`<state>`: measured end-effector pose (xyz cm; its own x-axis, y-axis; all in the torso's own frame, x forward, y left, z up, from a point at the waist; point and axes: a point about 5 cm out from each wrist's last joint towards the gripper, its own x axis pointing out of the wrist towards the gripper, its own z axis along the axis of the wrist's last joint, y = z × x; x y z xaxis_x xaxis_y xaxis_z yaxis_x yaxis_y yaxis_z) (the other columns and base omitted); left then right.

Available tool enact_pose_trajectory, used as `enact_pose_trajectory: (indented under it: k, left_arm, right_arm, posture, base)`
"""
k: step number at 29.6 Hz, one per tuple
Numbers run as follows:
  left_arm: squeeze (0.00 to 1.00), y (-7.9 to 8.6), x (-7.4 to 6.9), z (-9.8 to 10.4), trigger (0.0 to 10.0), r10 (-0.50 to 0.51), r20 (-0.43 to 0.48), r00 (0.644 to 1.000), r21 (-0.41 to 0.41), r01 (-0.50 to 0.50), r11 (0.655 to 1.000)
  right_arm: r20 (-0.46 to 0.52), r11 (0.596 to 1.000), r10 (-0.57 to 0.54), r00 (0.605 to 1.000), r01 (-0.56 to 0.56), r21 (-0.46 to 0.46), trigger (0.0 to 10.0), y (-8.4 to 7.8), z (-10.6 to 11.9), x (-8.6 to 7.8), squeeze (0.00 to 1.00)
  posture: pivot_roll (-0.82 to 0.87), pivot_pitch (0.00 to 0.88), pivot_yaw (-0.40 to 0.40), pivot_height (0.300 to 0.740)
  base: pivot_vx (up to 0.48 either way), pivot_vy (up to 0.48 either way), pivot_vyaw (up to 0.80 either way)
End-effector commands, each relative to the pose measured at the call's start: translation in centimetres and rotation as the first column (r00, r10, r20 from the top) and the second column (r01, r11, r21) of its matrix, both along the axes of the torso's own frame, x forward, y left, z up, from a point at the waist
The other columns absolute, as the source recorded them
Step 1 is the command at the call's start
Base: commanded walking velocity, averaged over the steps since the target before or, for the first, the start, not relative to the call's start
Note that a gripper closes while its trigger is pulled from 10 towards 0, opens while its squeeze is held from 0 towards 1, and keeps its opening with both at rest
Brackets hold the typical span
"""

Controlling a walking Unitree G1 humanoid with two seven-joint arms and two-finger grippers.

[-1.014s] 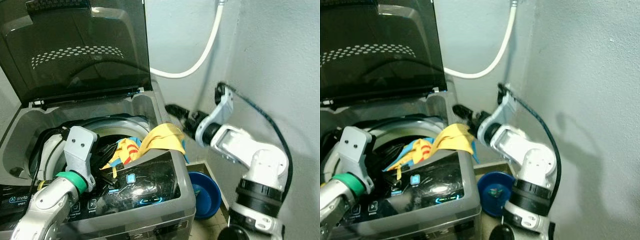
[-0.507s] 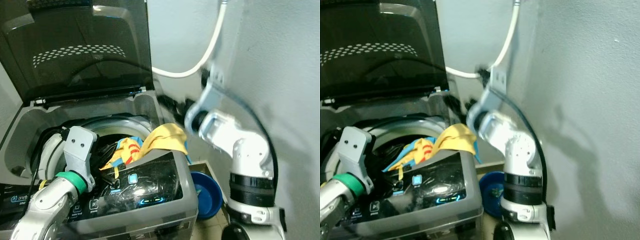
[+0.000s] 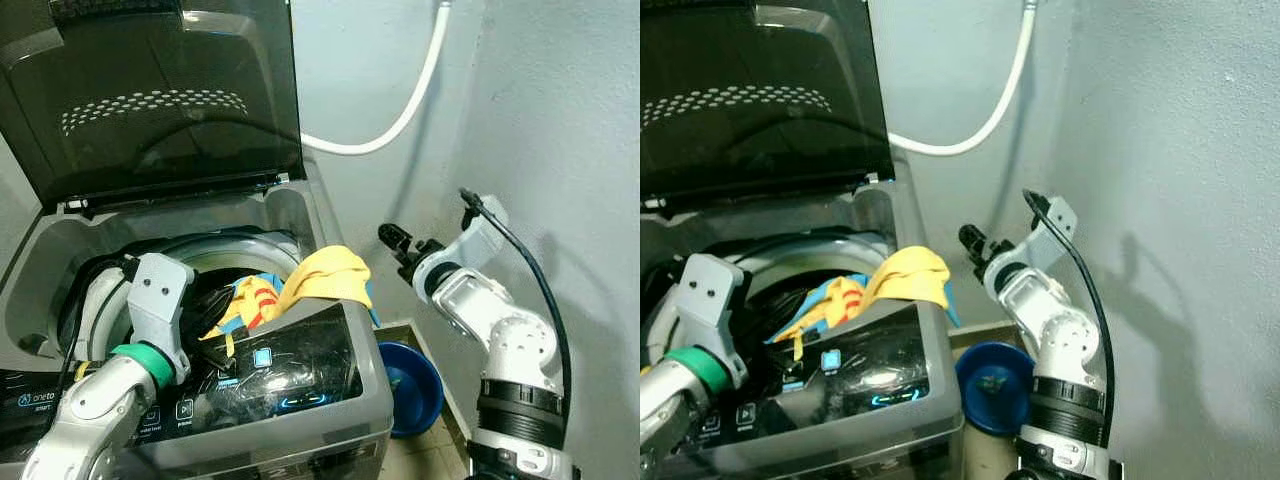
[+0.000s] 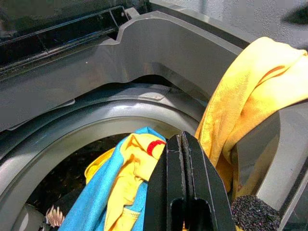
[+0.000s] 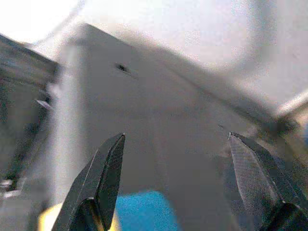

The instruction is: Clothes washing

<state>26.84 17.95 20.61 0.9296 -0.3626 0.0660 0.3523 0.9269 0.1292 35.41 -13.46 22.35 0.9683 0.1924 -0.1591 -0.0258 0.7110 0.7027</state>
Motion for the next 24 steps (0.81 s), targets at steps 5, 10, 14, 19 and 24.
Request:
enact_pose_trajectory:
  k: [5, 10, 14, 19, 24]
  left_arm:
    - [0.00, 0.2, 0.1, -0.4, 10.0, -0.004, -0.015, 1.000, 0.012, 0.005, 1.000]
    - [0.00, 0.1, 0.1, -0.4, 10.0, -0.007, -0.014, 1.000, 0.013, 0.007, 1.000]
    - [0.00, 0.1, 0.1, -0.4, 10.0, -0.006, -0.013, 1.000, 0.014, 0.006, 1.000]
    - [0.00, 0.1, 0.1, -0.4, 10.0, -0.004, -0.012, 1.000, 0.014, 0.004, 1.000]
    - [0.00, 0.2, 0.1, -0.4, 10.0, -0.003, -0.013, 1.000, 0.013, 0.003, 1.000]
  right_arm:
    - [-0.244, 1.000, 0.009, 0.970, -0.004, 0.022, 10.0, 2.1, -6.1, -1.7, 0.00]
    - [-0.256, 0.998, 0.048, 0.966, -0.037, 0.046, 10.0, 3.3, -6.2, -1.9, 0.00]
    - [-0.225, 0.983, 0.125, 0.966, -0.090, 0.158, 10.0, 5.4, -4.5, -1.7, 0.00]
    - [-0.165, 0.951, 0.201, 0.966, -0.151, 0.271, 10.0, 7.1, -1.7, -1.5, 0.00]
    - [-0.067, 0.890, 0.293, 0.954, -0.246, 0.383, 10.0, 8.6, 2.1, -1.7, 0.00]
  posture:
    - [0.05, 0.043, 0.126, 0.740]
    - [0.05, 0.043, 0.126, 0.740]
    - [0.05, 0.040, 0.122, 0.740]
    - [0.05, 0.041, 0.119, 0.740]
    - [0.05, 0.043, 0.118, 0.740]
  base:
    - [0.000, 0.000, 0.00]
    - [0.000, 0.000, 0.00]
    - [0.000, 0.000, 0.00]
    - [0.000, 0.000, 0.00]
    - [0.000, 0.000, 0.00]
